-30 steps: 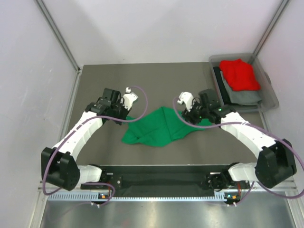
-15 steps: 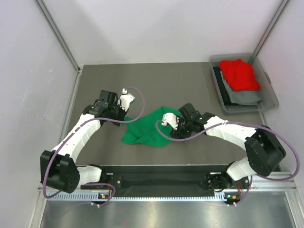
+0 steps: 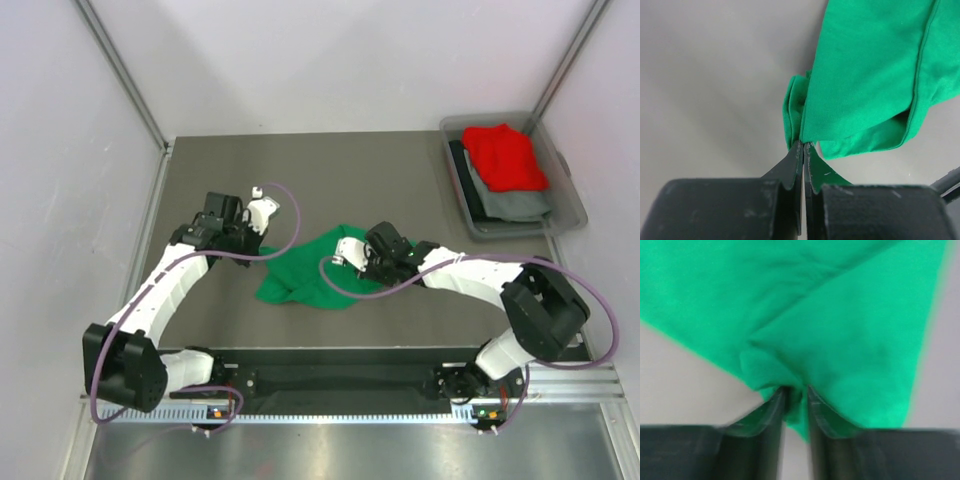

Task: Fold and stack the t-shirts
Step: Flatten the tshirt out

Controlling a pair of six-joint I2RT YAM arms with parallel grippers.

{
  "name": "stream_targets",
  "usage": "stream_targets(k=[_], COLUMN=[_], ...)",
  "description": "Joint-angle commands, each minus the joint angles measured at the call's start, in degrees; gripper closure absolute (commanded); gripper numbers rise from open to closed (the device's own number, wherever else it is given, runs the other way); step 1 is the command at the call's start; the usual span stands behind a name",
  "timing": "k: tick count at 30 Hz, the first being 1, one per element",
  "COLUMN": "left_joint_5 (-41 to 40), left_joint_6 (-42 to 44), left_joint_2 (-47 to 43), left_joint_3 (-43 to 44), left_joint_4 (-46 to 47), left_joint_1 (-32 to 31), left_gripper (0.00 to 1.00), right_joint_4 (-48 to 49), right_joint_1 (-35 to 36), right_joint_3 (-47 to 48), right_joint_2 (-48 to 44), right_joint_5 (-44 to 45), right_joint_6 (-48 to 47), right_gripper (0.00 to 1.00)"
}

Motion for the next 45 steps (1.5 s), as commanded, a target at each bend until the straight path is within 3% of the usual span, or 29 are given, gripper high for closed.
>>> stream_targets(k=[1, 3, 8, 13, 17, 25, 28, 34, 39, 43, 45], left_joint_5=[1.3, 1.0, -1.6, -2.2, -3.9, -3.5, -4.5, -6.6, -8.6, -10.2, -9.5], left_joint_6=[-0.5, -0.4, 1.5, 9.3, 13.4, 13.7, 13.5, 12.8, 11.2, 6.5, 1.9], left_joint_2=[-2.0, -2.3, -5.2, -11.9, -19.0, -25.7, -24.5, -21.3, -9.6, 3.8, 9.8], left_joint_3=[0.1, 0.4, 6.4, 13.4, 17.4, 27.8, 29.5, 14.8, 7.8, 14.2, 19.4], left_joint_4=[3.0, 2.5, -1.9, -11.5, -15.3, -15.3, -14.6, -6.5, -0.2, -2.4, -5.9], left_joint_1=[0.6, 0.7, 0.7, 0.7, 0.7, 1.0, 1.6, 1.7, 1.6, 1.6, 1.6], left_gripper=[1.00, 1.00, 1.00, 1.00, 1.00, 1.00, 1.00, 1.00, 1.00, 1.00, 1.00], right_joint_4=[6.6, 6.1, 4.6, 0.2, -6.1, -14.0, -13.2, -1.7, 5.5, 4.0, 3.4], right_joint_1=[0.9, 0.9, 0.8, -1.8, -8.2, -13.0, -13.2, -13.3, -20.0, -26.6, -28.8], right_joint_3=[0.9, 1.6, 3.6, 5.3, 11.8, 29.8, 30.8, 13.9, 6.2, 13.0, 15.0], right_joint_2=[-4.1, -6.5, -17.4, -27.6, -32.0, -35.4, -35.5, -35.6, -28.8, -12.9, -12.6], right_joint_5=[9.1, 11.8, 16.5, 17.1, 13.2, 1.9, 3.5, 10.8, 10.1, 11.9, 8.0], right_joint_6=[1.0, 0.4, -2.4, -5.8, -3.6, 3.9, 3.3, -0.5, 1.1, 5.2, 7.4], right_gripper=[0.83, 1.00, 1.00, 1.00, 1.00, 1.00, 1.00, 1.00, 1.00, 0.78, 0.71])
